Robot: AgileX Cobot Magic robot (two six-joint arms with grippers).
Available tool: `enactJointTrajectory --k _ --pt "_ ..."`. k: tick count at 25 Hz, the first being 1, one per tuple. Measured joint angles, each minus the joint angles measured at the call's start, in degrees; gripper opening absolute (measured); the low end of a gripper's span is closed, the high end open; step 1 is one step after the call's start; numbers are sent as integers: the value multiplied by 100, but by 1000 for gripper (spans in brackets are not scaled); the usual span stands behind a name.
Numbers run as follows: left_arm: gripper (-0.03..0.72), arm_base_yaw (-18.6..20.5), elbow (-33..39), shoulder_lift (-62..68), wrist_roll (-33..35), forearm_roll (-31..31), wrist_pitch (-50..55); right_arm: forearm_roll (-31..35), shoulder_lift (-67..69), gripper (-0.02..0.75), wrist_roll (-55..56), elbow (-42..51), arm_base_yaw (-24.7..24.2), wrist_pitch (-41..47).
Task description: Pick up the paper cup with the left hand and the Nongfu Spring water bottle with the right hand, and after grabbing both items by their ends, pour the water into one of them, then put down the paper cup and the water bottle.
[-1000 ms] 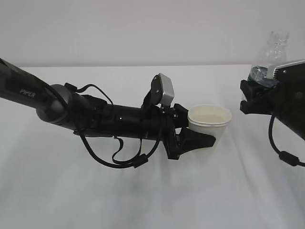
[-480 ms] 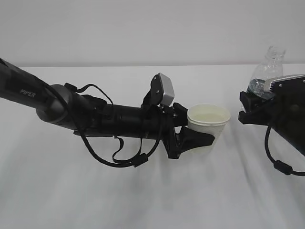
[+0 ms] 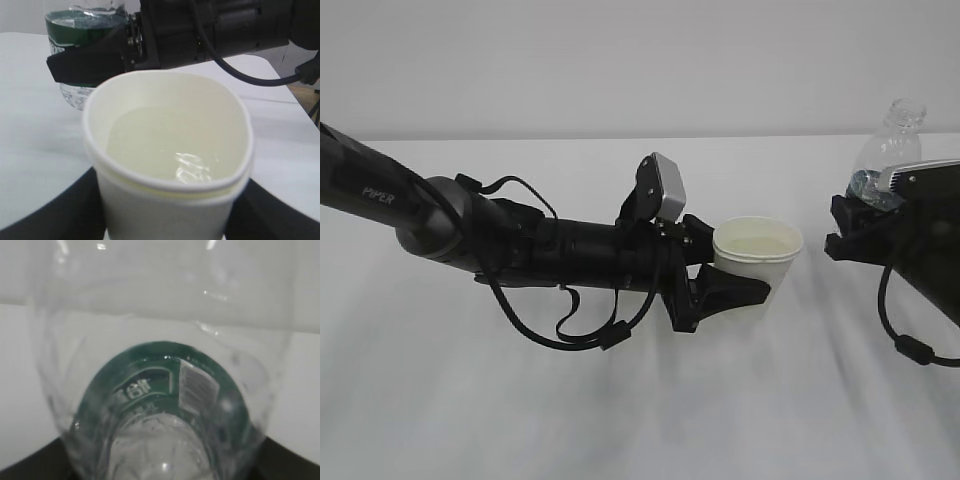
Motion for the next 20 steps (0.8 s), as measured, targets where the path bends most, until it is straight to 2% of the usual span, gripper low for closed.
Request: enactJointTrajectory --k 8,20 --pt "447 0 0 0 0 0 0 104 60 407 0 10 0 166" --pt "447 0 0 0 0 0 9 117 574 416 0 -1 0 -137"
